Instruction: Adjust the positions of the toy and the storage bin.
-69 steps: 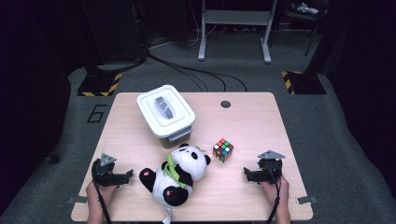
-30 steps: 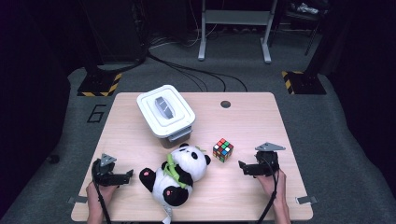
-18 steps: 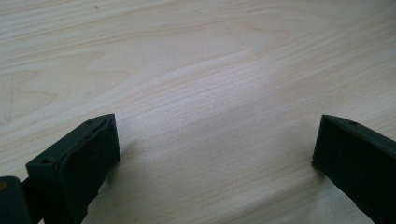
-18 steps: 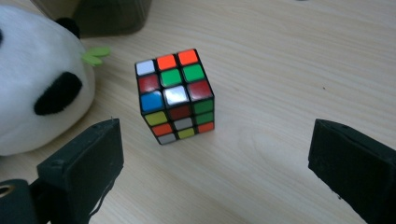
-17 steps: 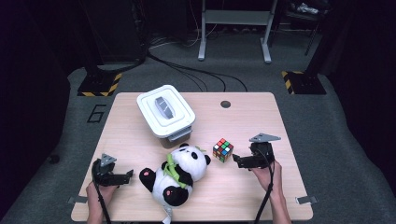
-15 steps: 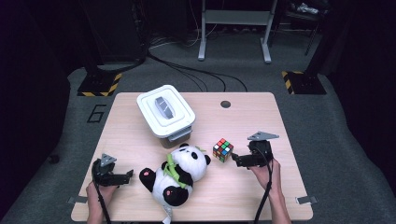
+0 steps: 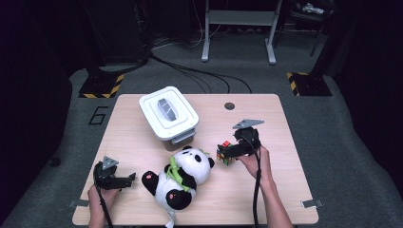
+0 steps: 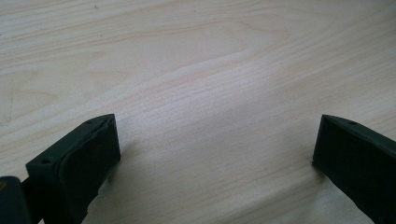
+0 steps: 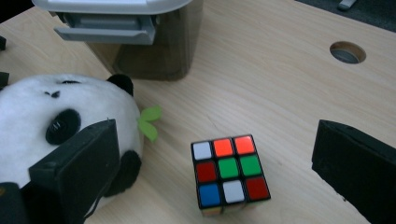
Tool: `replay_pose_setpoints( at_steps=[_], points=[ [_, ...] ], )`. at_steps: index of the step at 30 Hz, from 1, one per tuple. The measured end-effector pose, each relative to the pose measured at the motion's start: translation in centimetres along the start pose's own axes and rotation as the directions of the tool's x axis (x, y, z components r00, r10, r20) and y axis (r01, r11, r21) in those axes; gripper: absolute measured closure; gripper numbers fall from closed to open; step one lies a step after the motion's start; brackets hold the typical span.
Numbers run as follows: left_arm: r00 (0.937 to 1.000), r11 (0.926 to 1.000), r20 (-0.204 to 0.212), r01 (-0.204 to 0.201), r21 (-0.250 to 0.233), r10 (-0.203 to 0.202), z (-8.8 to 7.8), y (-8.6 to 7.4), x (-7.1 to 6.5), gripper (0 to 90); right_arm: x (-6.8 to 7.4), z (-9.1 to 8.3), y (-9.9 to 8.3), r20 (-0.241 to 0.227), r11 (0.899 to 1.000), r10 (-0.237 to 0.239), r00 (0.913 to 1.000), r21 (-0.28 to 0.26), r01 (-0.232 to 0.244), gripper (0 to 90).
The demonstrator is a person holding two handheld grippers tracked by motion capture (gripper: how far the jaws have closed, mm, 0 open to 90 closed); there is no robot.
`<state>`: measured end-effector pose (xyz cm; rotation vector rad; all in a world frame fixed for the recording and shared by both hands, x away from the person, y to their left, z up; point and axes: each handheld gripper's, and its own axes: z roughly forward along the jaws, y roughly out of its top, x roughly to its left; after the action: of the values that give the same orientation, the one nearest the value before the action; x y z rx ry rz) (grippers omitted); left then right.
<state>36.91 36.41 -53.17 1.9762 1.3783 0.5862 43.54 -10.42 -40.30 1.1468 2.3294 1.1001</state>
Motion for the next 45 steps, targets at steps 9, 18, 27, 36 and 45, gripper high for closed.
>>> replay_pose_setpoints(
  at_steps=[9, 18, 27, 36, 45],
  points=[
    [1.0000, 1.0000, 0.002, -0.001, 0.001, 0.001, 0.0, 0.0, 0.0, 0.3, 1.5, 2.1, 3.4, -0.027, 0.999, -0.044, 0.9987, 0.018, 0.044, 0.0],
    [1.0000, 1.0000, 0.002, -0.002, 0.000, 0.002, 0.0, 0.0, 0.0, 0.3, 2.8, 4.4, 6.7, -0.060, 0.995, -0.090, 0.9942, 0.031, 0.092, 0.0],
    [1.0000, 1.0000, 0.007, -0.007, 0.002, 0.007, 0.0, 0.0, 0.0, 0.3, 3.9, 6.6, 8.9, -0.088, 0.991, -0.125, 0.9883, 0.045, 0.129, 0.0],
    [0.9998, 0.9997, 0.010, -0.019, 0.013, 0.019, -0.1, 0.0, 0.0, 0.3, 4.9, 8.3, 10.6, -0.108, 0.989, -0.126, 0.9861, 0.057, 0.133, 1.2],
    [0.9997, 0.9996, 0.012, -0.022, 0.016, 0.022, -0.1, 0.0, 0.0, 0.4, 6.1, 10.0, 12.2, -0.115, 0.987, -0.142, 0.9832, 0.062, 0.150, 3.2]
  ],
)
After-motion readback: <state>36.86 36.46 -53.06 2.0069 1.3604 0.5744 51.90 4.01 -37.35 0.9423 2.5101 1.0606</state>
